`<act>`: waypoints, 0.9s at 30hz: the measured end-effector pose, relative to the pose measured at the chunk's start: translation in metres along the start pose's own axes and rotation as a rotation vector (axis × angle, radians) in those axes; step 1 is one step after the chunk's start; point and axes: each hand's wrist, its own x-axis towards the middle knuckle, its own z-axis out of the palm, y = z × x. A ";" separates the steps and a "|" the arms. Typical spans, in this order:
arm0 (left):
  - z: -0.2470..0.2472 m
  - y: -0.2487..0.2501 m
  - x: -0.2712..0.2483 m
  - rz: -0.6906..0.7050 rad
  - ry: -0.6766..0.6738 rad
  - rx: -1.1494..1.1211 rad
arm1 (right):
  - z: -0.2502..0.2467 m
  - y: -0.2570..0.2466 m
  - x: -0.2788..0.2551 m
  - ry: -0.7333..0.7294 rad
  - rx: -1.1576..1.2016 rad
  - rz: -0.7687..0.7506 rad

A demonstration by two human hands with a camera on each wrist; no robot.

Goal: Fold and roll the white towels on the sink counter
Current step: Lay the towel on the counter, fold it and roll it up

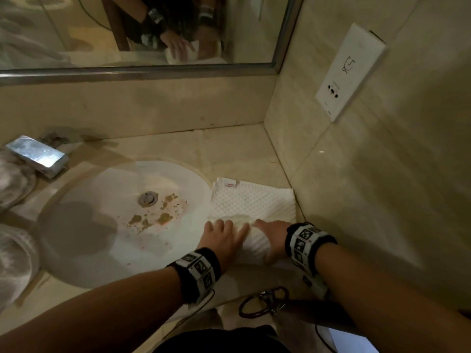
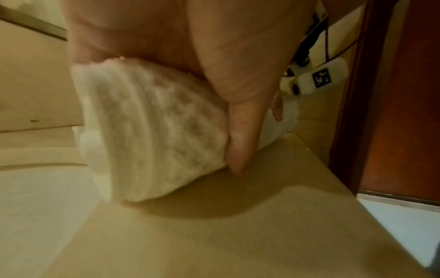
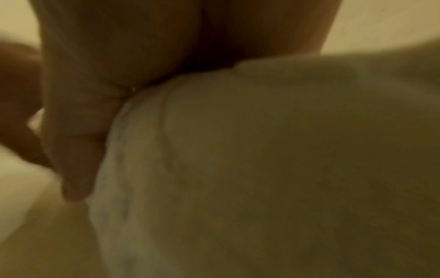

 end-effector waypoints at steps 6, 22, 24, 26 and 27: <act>-0.034 -0.025 0.034 0.038 -0.337 -0.242 | 0.037 -0.005 -0.022 0.362 -0.246 0.059; -0.067 0.004 0.017 0.021 -0.727 0.297 | 0.014 -0.004 -0.014 0.183 -0.188 0.037; -0.054 0.001 0.017 -0.005 -0.676 0.317 | 0.013 -0.004 -0.014 0.154 -0.138 -0.010; -0.041 -0.022 0.020 0.106 -0.333 -0.086 | 0.009 0.000 -0.010 0.041 -0.014 -0.024; -0.036 -0.030 0.017 0.174 -0.253 -0.141 | 0.007 0.001 -0.008 -0.048 0.065 -0.022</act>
